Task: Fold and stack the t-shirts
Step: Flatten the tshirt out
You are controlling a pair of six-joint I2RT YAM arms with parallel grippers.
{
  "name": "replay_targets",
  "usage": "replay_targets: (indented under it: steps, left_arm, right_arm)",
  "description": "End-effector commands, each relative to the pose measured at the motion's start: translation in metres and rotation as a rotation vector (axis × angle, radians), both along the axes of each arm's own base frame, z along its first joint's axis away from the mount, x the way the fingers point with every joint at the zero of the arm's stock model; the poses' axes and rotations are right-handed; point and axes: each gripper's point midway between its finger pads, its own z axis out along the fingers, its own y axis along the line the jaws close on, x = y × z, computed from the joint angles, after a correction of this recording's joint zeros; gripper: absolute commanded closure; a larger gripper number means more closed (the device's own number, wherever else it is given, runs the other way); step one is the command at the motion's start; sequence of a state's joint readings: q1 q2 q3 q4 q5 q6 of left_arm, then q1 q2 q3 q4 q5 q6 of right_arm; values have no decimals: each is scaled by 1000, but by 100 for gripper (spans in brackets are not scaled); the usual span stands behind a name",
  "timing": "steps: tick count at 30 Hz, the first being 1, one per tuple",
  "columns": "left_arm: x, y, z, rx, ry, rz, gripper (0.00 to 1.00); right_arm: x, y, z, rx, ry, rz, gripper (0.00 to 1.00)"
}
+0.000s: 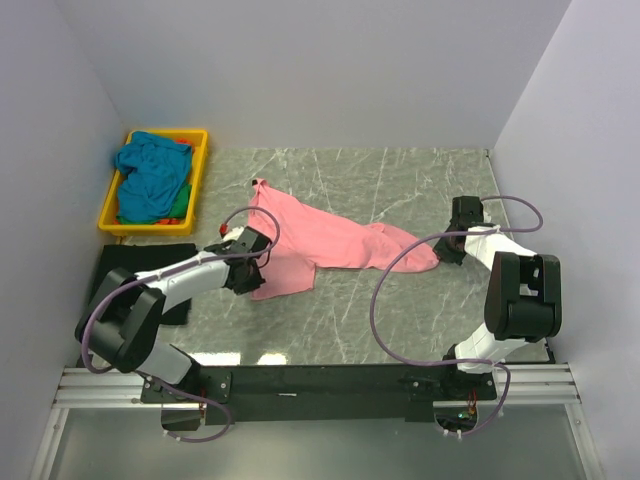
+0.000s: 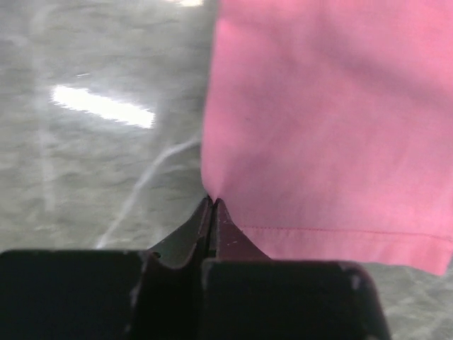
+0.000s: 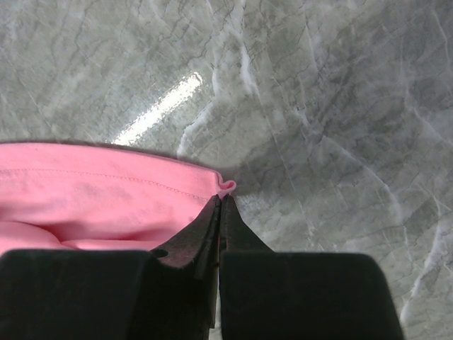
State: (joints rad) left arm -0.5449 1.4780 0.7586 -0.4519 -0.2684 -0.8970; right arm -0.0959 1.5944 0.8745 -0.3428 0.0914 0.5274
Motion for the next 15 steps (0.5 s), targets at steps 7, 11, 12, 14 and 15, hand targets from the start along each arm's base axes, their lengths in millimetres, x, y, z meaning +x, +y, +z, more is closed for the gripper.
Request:
replay_targets:
  steps: [7,11,12,14,15]
  left_arm:
    - [97,85,169,63,-324,217,99]
    - [140,114,287,83,-523,260,99]
    - [149,118,303,94,-544,269,99]
    - [152,124,374,73,-676,295,99]
    - [153,126,392,66,-711,303,99]
  right_arm:
    - [28,1,50,16,-80,-16,100]
    - [69,1,127,31,-222,-18,100]
    - [75,2,145,32,-257,-18,100]
    - [87,-1,194,22,-339,-26,100]
    - [88,-1,215,18,-378,-24,100]
